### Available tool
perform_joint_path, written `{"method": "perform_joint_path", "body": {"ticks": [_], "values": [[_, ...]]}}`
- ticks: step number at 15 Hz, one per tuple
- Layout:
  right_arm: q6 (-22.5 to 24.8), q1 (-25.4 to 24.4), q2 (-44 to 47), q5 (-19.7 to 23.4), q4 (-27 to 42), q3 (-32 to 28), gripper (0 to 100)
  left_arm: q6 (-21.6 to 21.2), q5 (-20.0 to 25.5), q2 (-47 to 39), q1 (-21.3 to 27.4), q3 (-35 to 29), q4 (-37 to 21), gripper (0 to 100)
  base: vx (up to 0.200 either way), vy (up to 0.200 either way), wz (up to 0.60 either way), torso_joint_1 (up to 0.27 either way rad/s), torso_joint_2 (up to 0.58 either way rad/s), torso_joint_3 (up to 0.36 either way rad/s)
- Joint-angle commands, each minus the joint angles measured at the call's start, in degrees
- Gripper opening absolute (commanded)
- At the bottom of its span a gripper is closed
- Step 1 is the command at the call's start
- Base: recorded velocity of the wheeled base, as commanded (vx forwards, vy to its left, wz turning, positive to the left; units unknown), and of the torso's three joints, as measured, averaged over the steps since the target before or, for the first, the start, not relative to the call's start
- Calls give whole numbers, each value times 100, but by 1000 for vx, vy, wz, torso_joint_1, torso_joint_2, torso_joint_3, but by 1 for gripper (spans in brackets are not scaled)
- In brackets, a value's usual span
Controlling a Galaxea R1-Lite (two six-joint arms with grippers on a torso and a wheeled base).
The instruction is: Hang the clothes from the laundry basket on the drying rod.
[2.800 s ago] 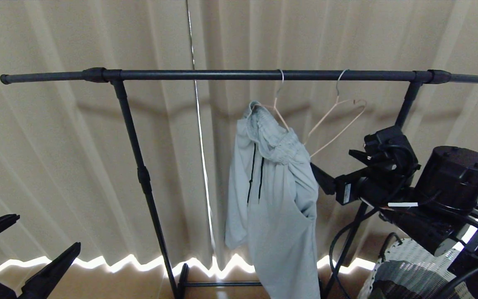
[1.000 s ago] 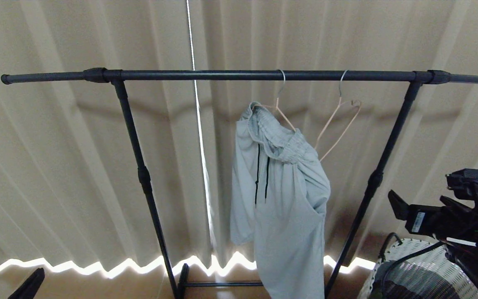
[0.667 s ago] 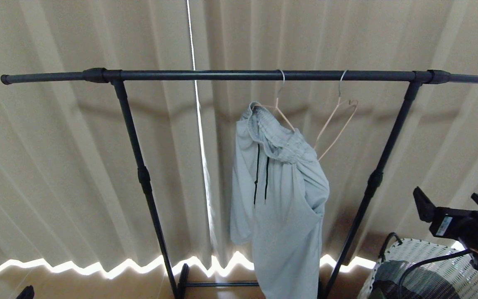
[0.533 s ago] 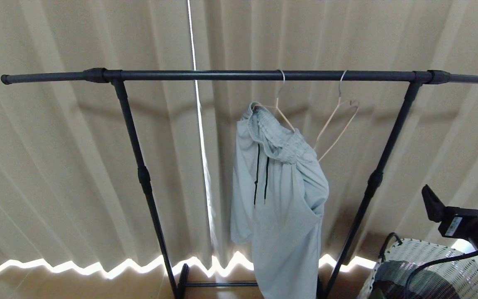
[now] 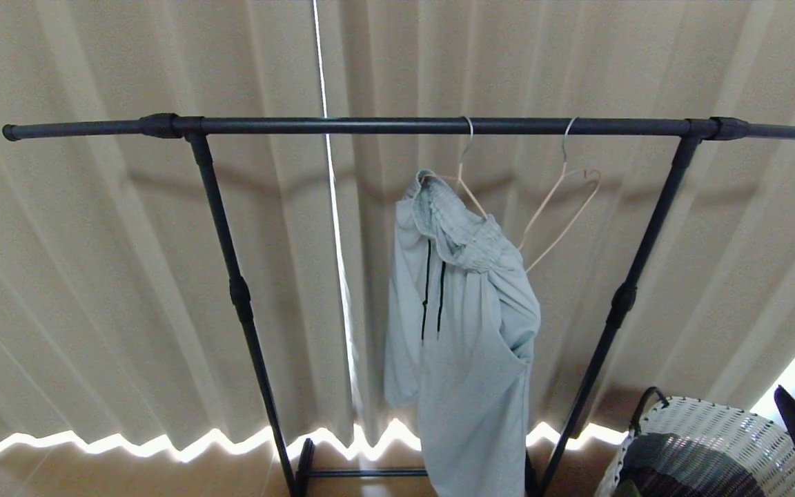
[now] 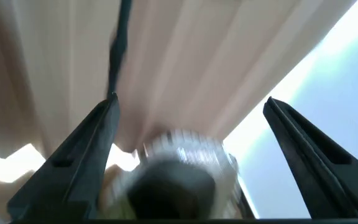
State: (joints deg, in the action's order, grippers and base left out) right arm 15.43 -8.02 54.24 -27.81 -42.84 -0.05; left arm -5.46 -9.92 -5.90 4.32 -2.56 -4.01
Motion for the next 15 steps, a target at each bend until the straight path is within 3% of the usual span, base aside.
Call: {"method": "perform_joint_path", "body": {"ticks": [1,4,6,8,12,14,15], "values": [[56,266,-1864,3,1981,-206,100,1,-1,71,-1,1,-3,100,0,0,0,0,0,0],[47,512,-3165,12,3774,-338,100,388,61,98,-71,89,-56,100,0,0,0,0,0,0],[47,802,-3973,12,4398,-338,100,406,69,238,-291,89,-65,100,0,0,0,0,0,0],[-67,1215,-4211,38,4495,-303,100,353,105,529,-405,89,-65,100,0,0,0,0,0,0],[-831,1242,-4677,170,4504,-241,100,326,96,529,-423,98,-56,100,0,0,0,0,0,0],[-814,714,-5292,777,4477,-232,100,326,105,529,-449,98,-56,100,0,0,0,0,0,0],[-831,714,-5380,1163,4477,-224,100,326,105,529,-449,89,-56,100,0,0,0,0,0,0]]}}
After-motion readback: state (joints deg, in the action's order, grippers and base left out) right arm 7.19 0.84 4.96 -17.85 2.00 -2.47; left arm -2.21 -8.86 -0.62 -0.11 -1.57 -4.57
